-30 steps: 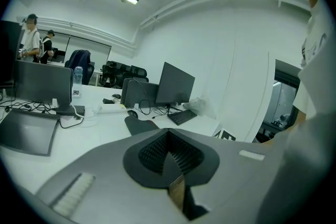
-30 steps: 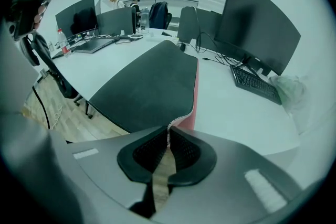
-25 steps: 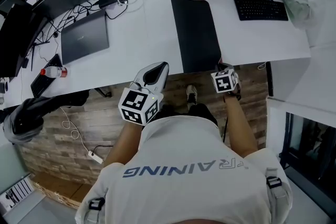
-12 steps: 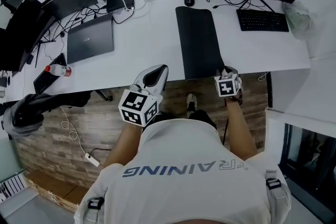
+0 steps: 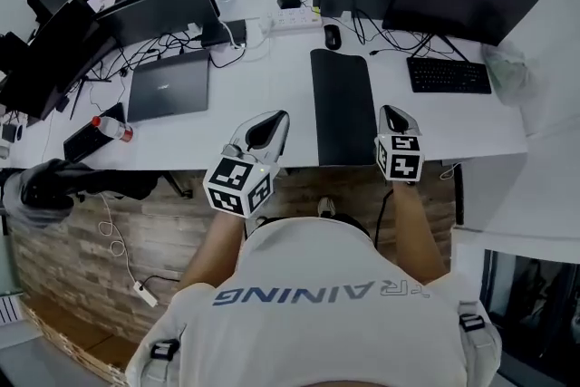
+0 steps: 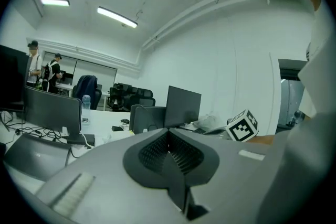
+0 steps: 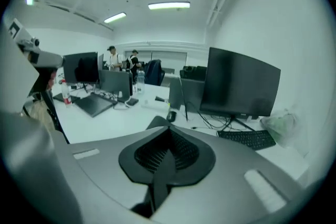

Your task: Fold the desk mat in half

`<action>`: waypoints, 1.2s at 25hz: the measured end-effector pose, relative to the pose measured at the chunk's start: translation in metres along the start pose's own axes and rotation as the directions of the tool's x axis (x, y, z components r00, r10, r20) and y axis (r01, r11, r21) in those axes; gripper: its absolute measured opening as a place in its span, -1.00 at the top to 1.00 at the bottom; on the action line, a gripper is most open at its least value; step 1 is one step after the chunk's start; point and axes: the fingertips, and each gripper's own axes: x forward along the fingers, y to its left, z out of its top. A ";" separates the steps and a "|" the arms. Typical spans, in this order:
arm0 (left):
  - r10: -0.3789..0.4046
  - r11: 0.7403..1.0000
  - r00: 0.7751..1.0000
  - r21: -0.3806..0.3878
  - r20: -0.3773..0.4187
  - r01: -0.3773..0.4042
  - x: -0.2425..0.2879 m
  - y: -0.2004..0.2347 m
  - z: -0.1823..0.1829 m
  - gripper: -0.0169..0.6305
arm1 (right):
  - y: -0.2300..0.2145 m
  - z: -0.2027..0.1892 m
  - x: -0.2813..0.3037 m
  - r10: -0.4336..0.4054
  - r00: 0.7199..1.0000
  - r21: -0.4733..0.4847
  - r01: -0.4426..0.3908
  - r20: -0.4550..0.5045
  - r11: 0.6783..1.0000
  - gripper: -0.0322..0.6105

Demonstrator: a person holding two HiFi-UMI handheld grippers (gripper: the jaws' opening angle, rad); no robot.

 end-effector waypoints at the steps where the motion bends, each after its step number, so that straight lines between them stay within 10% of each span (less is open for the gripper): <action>1: 0.012 1.000 1.000 0.006 0.018 -0.012 -0.001 0.002 0.007 0.95 | 0.003 0.017 -0.004 0.019 0.999 0.009 -0.019 0.045 1.000 0.86; 16: 0.282 0.958 0.934 -0.004 0.219 -0.288 -0.081 0.066 0.069 0.95 | 0.081 0.187 -0.072 0.287 0.824 -0.092 -0.278 0.489 0.956 0.87; 30: 0.333 0.942 0.920 -0.026 0.208 -0.335 -0.099 0.074 0.057 0.95 | 0.103 0.177 -0.061 0.357 0.814 -0.095 -0.354 0.458 0.930 0.86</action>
